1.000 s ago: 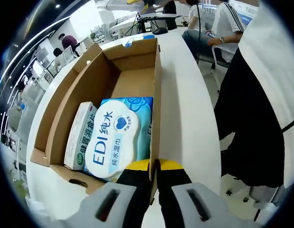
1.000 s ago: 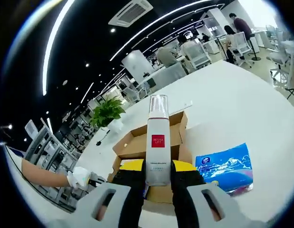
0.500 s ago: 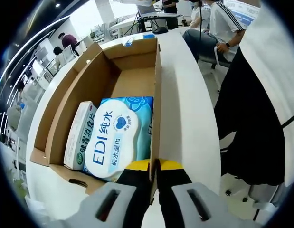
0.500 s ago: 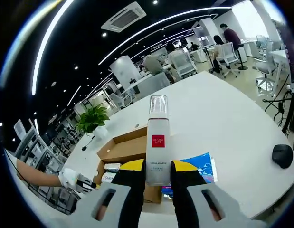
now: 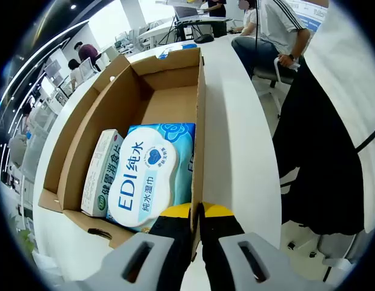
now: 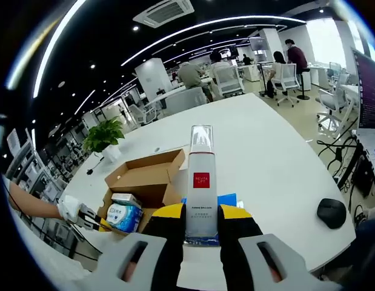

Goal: Operate the shoe box by opening the lid, removing the specified soft item, and placing it in the target area until the item is outside and the box remains undamaged.

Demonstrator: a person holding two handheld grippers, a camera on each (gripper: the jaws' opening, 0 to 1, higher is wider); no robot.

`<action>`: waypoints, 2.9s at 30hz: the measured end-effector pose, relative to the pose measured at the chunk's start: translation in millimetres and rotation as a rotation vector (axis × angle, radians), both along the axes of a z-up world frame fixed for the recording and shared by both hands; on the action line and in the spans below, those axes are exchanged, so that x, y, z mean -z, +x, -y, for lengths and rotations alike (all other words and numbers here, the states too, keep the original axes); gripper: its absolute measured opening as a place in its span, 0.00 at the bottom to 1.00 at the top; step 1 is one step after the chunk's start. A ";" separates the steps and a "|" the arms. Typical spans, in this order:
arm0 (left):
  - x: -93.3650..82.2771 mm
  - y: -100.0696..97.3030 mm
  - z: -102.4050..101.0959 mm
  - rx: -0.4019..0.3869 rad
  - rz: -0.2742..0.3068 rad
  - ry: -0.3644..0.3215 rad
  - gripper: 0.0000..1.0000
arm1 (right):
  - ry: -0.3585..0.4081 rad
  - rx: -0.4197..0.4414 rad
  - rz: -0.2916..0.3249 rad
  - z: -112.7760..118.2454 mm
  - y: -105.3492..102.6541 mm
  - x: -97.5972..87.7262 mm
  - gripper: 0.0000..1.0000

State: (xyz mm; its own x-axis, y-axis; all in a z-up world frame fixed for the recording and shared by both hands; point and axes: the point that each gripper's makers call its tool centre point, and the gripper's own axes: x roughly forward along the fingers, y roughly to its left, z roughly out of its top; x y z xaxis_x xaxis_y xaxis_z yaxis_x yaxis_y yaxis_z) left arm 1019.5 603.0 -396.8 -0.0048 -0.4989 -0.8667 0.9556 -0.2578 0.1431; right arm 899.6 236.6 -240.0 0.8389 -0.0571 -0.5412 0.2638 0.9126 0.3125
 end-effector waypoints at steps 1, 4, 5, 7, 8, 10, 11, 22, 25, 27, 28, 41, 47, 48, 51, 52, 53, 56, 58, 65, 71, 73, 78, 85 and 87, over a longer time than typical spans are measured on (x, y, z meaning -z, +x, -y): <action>-0.1 -0.2 0.0 0.000 0.001 0.000 0.04 | 0.002 0.005 -0.003 2.9 -0.6 0.5 0.19; 0.4 0.2 -0.3 0.000 0.002 0.000 0.04 | -0.028 0.012 -0.031 11.1 -3.7 2.5 0.19; 0.4 0.3 -0.4 0.000 0.003 0.000 0.04 | -0.046 0.018 -0.045 17.2 -5.5 3.7 0.19; 0.4 0.3 -0.4 0.000 0.003 -0.002 0.04 | -0.052 0.030 -0.057 23.2 -7.9 4.2 0.19; 0.3 0.3 -0.5 0.001 0.004 -0.001 0.04 | -0.058 0.033 -0.057 24.6 -8.9 3.6 0.19; 0.3 0.3 -0.6 0.002 0.003 -0.001 0.04 | -0.065 0.045 -0.063 32.8 -11.2 4.1 0.19; 0.3 0.3 -0.6 0.005 0.003 -0.002 0.04 | -0.066 0.052 -0.068 36.8 -11.7 4.8 0.19; 1.4 1.1 -1.6 0.001 0.003 -0.003 0.04 | -0.168 0.043 -0.206 45.7 -22.3 31.9 0.19; 1.3 1.3 -1.5 0.001 0.004 -0.005 0.04 | -0.150 0.055 -0.208 42.7 -27.6 36.8 0.19; 1.0 1.2 -1.4 0.002 0.004 -0.006 0.04 | -0.146 0.053 -0.214 40.4 -28.5 40.7 0.19; 1.0 1.2 -1.4 0.002 0.003 -0.005 0.04 | -0.151 0.052 -0.222 39.5 -28.8 44.7 0.19; -0.4 0.5 -0.3 -0.002 0.006 -0.005 0.04 | -0.136 0.038 -0.289 44.2 -23.4 73.4 0.19; -0.4 0.7 -0.1 -0.002 0.004 -0.006 0.04 | -0.153 0.028 -0.310 53.2 -15.7 75.9 0.19; -0.6 0.6 -0.1 -0.001 0.004 -0.006 0.04 | -0.152 0.028 -0.316 53.4 -16.5 77.3 0.19; -1.0 0.4 0.1 -0.001 0.006 -0.008 0.04 | -0.158 0.020 -0.341 53.5 -17.7 82.1 0.19; -1.2 0.2 0.2 -0.001 0.007 -0.008 0.04 | -0.158 0.021 -0.346 53.9 -18.7 83.3 0.19; -1.3 0.1 0.2 -0.002 0.006 -0.008 0.04 | -0.151 0.023 -0.350 54.4 -19.5 87.6 0.19; -0.9 0.4 0.0 -0.002 0.007 -0.008 0.04 | -0.132 0.022 -0.355 51.7 -19.3 93.0 0.19; -0.3 0.7 -0.4 -0.001 0.007 -0.010 0.04 | -0.138 0.014 -0.371 49.7 -21.4 90.6 0.19; 0.5 1.1 -1.1 -0.002 0.010 -0.011 0.04 | -0.121 0.015 -0.401 47.6 -20.7 100.1 0.19; -0.3 0.8 -1.0 -0.001 0.012 -0.014 0.04 | -0.134 0.005 -0.433 53.8 -22.1 103.3 0.19; -0.3 0.8 -1.1 0.000 0.012 -0.013 0.04 | -0.138 0.002 -0.435 57.9 -20.9 104.7 0.19; 0.4 1.3 -1.3 -0.001 0.013 -0.012 0.04 | -0.103 0.026 -0.447 58.9 -23.9 114.3 0.18; 0.6 1.1 -0.9 -0.003 0.012 -0.009 0.04 | -0.131 0.016 -0.471 64.8 -17.6 129.4 0.18; -0.1 0.5 -0.5 -0.003 0.013 -0.009 0.04 | -0.138 0.020 -0.481 66.5 -16.3 132.5 0.18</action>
State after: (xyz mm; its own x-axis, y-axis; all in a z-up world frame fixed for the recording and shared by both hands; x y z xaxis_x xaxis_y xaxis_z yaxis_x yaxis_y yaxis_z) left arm 1020.0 603.6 -396.7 0.0077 -0.5067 -0.8621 0.9545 -0.2533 0.1574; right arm 883.3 170.1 -372.5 0.4942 -0.1685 -0.8528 0.3659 0.9302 0.0283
